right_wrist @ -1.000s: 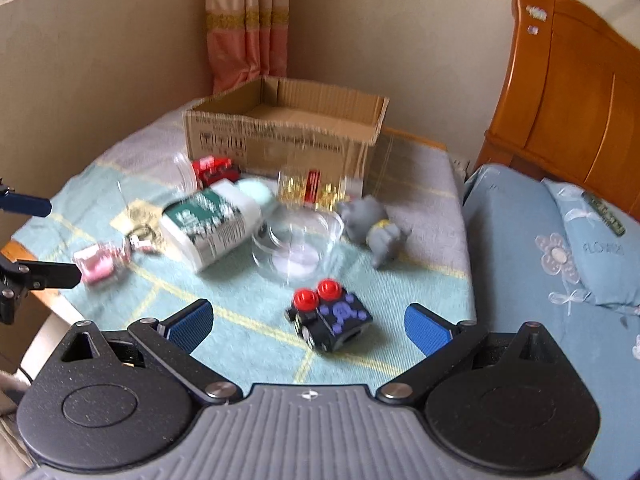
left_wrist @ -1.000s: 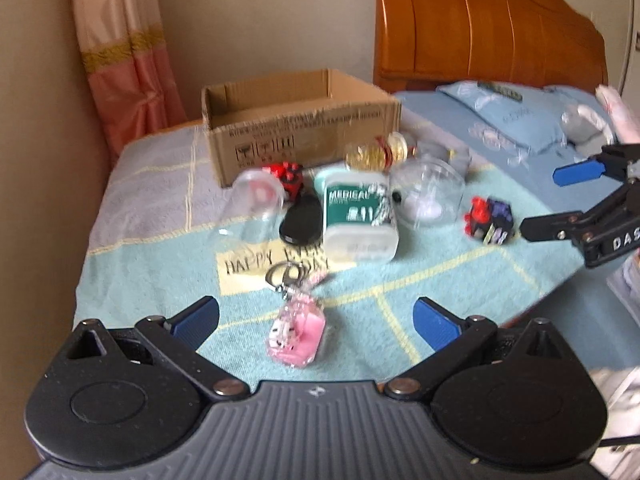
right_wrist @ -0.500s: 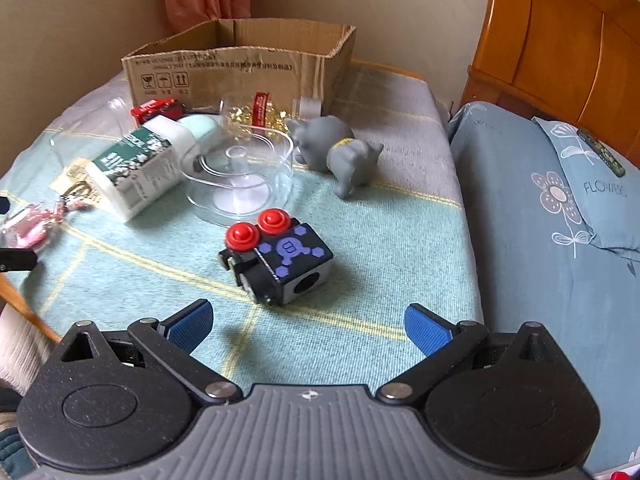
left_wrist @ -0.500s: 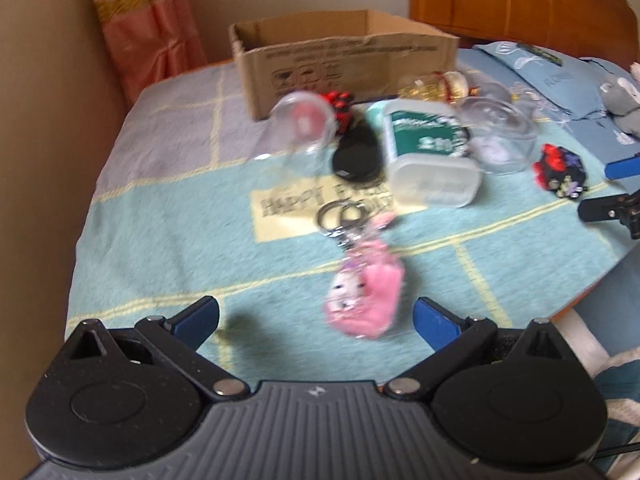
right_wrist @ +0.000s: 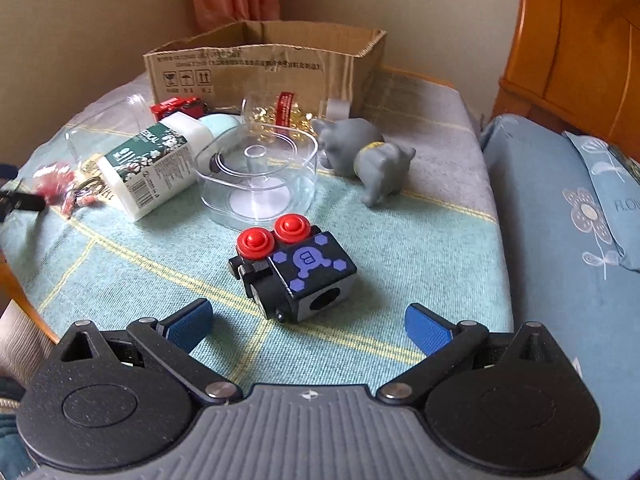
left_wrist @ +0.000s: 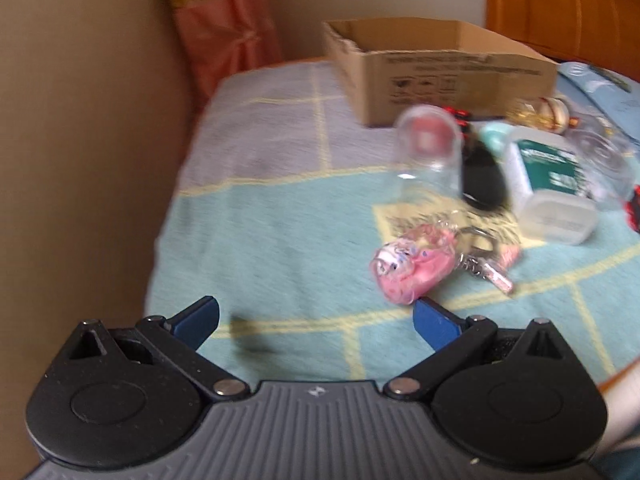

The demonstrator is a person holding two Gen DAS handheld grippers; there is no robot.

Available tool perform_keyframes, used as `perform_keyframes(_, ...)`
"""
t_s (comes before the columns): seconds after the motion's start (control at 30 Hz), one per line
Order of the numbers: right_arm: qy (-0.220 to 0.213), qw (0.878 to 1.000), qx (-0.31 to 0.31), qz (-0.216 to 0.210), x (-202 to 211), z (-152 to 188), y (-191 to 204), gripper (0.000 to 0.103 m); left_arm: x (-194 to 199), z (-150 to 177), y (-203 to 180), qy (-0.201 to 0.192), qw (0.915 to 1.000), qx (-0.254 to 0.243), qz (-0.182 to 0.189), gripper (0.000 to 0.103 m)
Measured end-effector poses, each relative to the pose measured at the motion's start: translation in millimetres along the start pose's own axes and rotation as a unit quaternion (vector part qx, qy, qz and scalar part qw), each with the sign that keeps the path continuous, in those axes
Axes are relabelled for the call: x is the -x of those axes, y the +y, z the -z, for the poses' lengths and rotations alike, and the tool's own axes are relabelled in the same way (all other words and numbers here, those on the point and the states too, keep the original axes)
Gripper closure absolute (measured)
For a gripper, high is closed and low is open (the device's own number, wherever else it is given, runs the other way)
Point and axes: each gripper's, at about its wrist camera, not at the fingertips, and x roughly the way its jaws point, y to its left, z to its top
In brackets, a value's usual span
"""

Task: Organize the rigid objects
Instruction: 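Move the left tool to the pink bottle keychain while the right tool approaches the black cube toy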

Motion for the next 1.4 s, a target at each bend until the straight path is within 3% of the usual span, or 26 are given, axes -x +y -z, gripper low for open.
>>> perform_keyframes(0.17, -0.009, 1.0, 0.004, -0.004, -1, 0, -1, 0.0, 8, -1, -8, 0.0, 0.9996, 0.006, 0.026, 0.001)
perform_keyframes(0.37, -0.017, 1.0, 0.009, -0.009, -3, -2, -2, 0.0, 18, -16, -19, -0.02, 0.9976, 0.052, 0.041, 0.001)
perform_keyframes(0.6, -0.022, 1.0, 0.013, -0.012, -5, -3, -2, 0.0, -6, -35, -39, -0.016, 0.9991, 0.039, 0.008, 0.001)
perform_keyframes(1.0, -0.035, 0.998, 0.043, -0.031, -6, -4, -4, 0.0, -2, -16, -23, 0.007, 0.9977, 0.064, -0.02, 0.001)
perform_keyframes(1.13, -0.038, 0.997, 0.069, -0.026, -5, -6, 1, 0.0, -3, -22, -29, -0.005, 0.9977, 0.066, -0.009, 0.009)
perform_keyframes(1.2, -0.038, 0.996, 0.082, -0.028, -4, -7, 4, 0.0, -5, -24, -31, -0.004, 0.9974, 0.072, -0.002, 0.019)
perform_keyframes(1.4, -0.035, 0.992, 0.111, -0.049, -3, -12, 5, 0.012, -7, -25, -34, -0.002, 0.9966, 0.081, 0.009, 0.031)
